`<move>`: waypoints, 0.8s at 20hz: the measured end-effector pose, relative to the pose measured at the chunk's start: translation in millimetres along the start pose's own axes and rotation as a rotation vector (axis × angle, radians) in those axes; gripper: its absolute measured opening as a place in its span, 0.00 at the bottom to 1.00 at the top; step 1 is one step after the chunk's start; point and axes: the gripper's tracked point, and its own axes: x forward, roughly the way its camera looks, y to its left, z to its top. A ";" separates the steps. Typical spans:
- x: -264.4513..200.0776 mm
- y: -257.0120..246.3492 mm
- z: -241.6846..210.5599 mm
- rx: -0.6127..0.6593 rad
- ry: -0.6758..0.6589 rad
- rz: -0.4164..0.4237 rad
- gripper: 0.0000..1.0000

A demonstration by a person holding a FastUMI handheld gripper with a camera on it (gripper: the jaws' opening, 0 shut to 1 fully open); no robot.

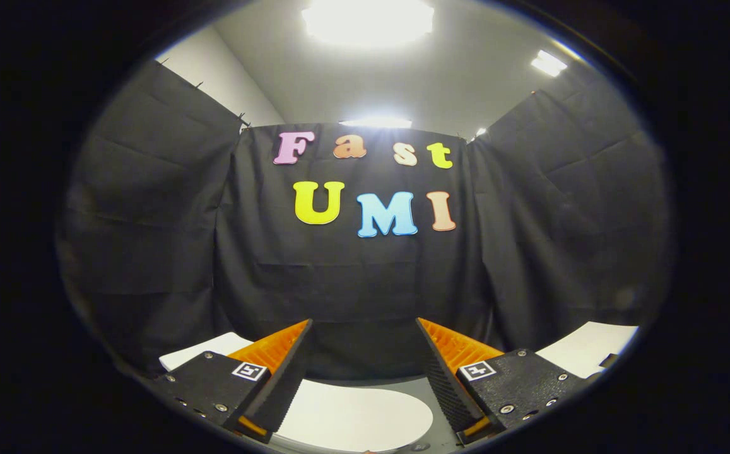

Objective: Open the toilet lid.

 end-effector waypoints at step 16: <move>16.3 -33.6 -72.5 0.196 0.101 -0.050 0.93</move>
